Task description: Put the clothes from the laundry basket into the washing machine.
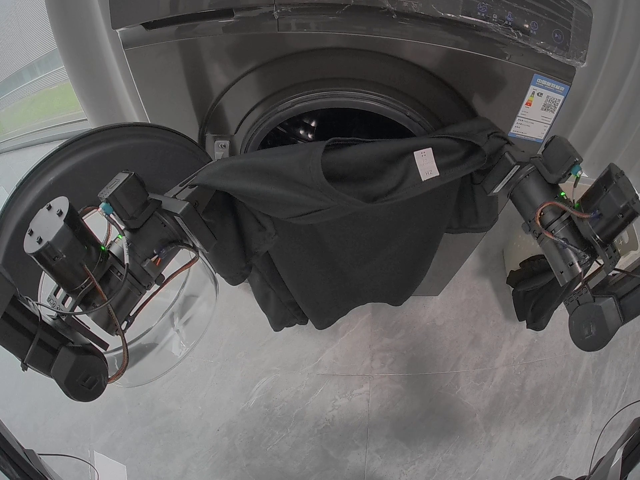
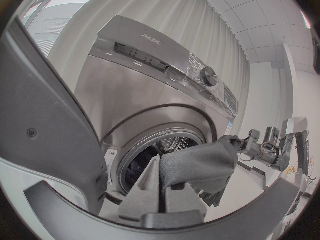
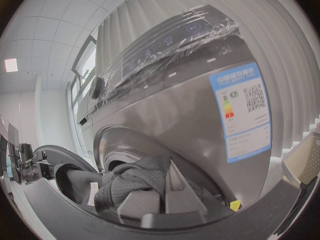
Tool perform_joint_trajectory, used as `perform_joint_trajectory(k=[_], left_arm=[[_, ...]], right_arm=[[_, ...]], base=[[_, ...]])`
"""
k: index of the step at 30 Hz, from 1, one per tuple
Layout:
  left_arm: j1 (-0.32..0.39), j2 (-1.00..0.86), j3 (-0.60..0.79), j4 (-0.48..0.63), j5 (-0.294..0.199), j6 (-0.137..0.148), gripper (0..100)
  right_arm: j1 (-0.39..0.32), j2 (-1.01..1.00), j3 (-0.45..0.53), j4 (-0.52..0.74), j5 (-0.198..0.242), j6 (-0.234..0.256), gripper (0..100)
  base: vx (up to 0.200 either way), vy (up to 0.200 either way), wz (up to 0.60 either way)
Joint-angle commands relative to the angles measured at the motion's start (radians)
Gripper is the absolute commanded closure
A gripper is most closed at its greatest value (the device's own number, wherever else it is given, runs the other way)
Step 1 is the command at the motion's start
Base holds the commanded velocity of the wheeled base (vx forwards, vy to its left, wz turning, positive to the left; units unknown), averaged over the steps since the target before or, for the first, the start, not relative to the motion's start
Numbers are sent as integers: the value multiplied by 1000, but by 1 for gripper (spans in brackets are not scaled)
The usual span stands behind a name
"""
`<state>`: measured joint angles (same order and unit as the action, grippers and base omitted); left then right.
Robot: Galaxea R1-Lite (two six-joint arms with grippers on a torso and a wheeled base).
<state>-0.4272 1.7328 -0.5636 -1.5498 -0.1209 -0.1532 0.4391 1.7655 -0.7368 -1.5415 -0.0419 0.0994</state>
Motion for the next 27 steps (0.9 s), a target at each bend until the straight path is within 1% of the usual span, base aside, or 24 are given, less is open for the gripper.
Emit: perform_joint_trajectory(k=[1, 4, 16, 23, 27], left_arm=[[10, 22, -4, -1, 17, -2, 100], [16, 33, -10, -1, 27, -2, 100], [36, 28, -10, -1, 26, -9, 100], [28, 28, -9, -1, 26, -6, 100], [28, 24, 1, -1, 24, -8, 100]], right_arm=[[3, -38, -13, -2, -10, 0, 100], [3, -47, -13, -2, -12, 2, 100], [-5, -58, -1, -2, -10, 0, 100], [-2, -66, 8, -2, -12, 3, 100], [3, -75, 34, -2, -12, 6, 100]], base=[[0, 0, 0], [0, 0, 0], [0, 0, 0], [0, 0, 0], [0, 0, 0]])
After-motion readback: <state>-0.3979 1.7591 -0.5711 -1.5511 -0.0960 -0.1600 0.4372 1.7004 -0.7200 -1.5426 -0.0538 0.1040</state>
